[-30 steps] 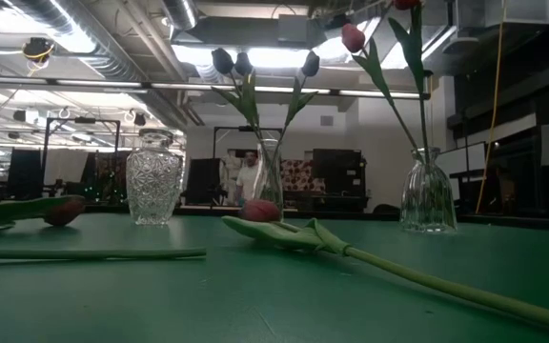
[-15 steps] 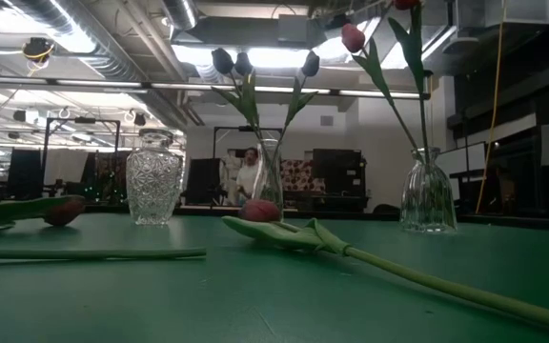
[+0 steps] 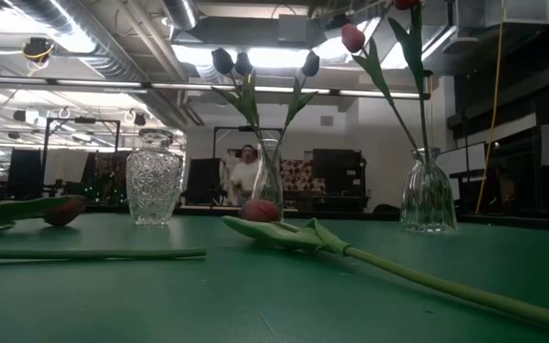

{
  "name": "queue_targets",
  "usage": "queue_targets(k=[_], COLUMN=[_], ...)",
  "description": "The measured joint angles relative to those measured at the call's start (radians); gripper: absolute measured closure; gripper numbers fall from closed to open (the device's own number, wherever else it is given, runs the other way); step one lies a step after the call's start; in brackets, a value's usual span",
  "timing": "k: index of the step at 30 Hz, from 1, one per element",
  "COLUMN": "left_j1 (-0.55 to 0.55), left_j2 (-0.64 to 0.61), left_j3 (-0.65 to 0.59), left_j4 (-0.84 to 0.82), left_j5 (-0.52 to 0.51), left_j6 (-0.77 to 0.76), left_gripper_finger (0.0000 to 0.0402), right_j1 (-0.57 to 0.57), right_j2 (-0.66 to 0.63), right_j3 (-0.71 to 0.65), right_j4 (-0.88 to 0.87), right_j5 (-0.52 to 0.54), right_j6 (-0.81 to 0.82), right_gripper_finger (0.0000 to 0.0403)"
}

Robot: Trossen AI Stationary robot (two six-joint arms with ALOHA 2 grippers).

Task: Sort flowers into vase by color
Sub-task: Put the pink tulip into the bottom right transparent vase

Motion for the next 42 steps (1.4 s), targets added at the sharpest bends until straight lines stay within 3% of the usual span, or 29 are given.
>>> queue_targets(k=[10,22,30,37,42], left_j1=[0.0,-0.001,-0.001,0.0,0.01], left_j2=[-0.001,-0.001,-0.001,-0.002,-0.002], left_j3=[0.0,0.0,0.0,0.0,0.0], left_j4=[-0.064,-0.149,-0.29,-0.303,-0.178], left_j5=[-0.007,-0.025,-0.031,-0.221,-0.254], left_j6=[0.008,0.007,0.006,0.007,0.068], left_gripper_finger=[0.0395,0.0395,0.0395,0.0395,0.0395], right_j1=[0.0,0.0,0.001,0.03,0.138], right_j2=[-0.014,-0.143,-0.216,-0.364,-0.539], right_j3=[-0.001,-0.001,-0.001,-0.001,-0.001], right_j4=[-0.082,-0.354,-0.539,-0.582,-0.614], right_j5=[0.05,0.079,0.087,0.083,0.136], right_j6=[-0.036,-0.037,0.062,0.054,-0.059], right_gripper_finger=[0.031,0.0283,0.0267,0.0271,0.0272])
